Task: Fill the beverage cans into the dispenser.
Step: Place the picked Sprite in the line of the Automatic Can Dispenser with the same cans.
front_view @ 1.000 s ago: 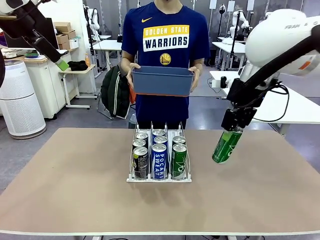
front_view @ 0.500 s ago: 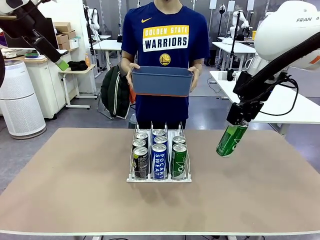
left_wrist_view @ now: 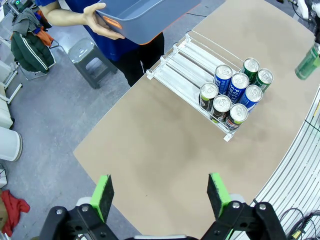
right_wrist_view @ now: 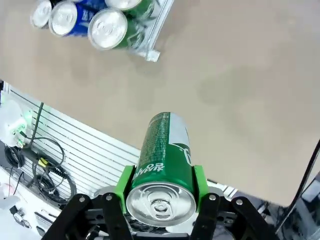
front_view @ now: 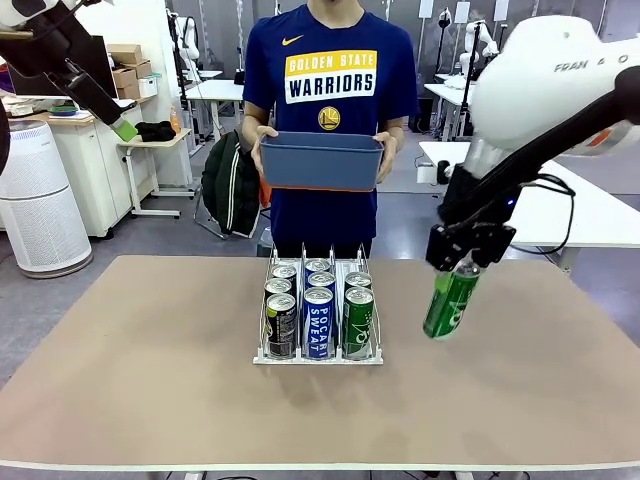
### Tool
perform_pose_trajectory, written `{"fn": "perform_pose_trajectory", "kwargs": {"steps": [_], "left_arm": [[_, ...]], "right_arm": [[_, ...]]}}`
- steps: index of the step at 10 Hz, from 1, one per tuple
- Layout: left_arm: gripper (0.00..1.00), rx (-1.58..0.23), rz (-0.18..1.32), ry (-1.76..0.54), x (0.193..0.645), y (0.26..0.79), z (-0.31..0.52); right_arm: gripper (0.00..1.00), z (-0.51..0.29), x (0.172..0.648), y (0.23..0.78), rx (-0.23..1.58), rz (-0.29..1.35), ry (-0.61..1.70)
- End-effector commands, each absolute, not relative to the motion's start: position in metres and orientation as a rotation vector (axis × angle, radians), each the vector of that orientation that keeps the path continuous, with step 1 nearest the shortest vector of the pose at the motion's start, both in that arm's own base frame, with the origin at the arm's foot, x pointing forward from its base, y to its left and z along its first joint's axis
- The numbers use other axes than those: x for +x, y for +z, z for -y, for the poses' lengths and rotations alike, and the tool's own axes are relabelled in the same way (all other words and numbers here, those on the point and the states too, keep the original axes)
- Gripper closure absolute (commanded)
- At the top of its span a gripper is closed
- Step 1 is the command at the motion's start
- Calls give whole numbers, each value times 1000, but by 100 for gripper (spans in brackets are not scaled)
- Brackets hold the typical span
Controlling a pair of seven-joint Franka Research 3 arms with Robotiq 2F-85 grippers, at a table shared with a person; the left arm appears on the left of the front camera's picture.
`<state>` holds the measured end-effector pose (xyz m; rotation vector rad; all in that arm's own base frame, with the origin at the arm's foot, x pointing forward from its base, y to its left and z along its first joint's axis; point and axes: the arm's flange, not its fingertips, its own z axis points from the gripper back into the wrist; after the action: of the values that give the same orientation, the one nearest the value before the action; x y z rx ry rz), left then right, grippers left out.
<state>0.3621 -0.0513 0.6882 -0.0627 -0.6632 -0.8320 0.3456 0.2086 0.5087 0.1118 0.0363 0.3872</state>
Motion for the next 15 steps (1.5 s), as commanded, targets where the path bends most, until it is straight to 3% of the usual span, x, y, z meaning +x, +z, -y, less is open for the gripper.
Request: {"fn": "perform_pose_trajectory", "kwargs": {"steps": [1, 4, 15], "left_arm": [[0, -63, 658, -828, 359, 684, 49], [0, -63, 658, -828, 359, 684, 49], [0, -63, 658, -828, 359, 684, 49]], "right_arm": [[42, -229, 325, 509, 77, -73, 410], [42, -270, 308, 486, 52, 41, 443], [42, -326, 375, 454, 71, 296, 469]]}}
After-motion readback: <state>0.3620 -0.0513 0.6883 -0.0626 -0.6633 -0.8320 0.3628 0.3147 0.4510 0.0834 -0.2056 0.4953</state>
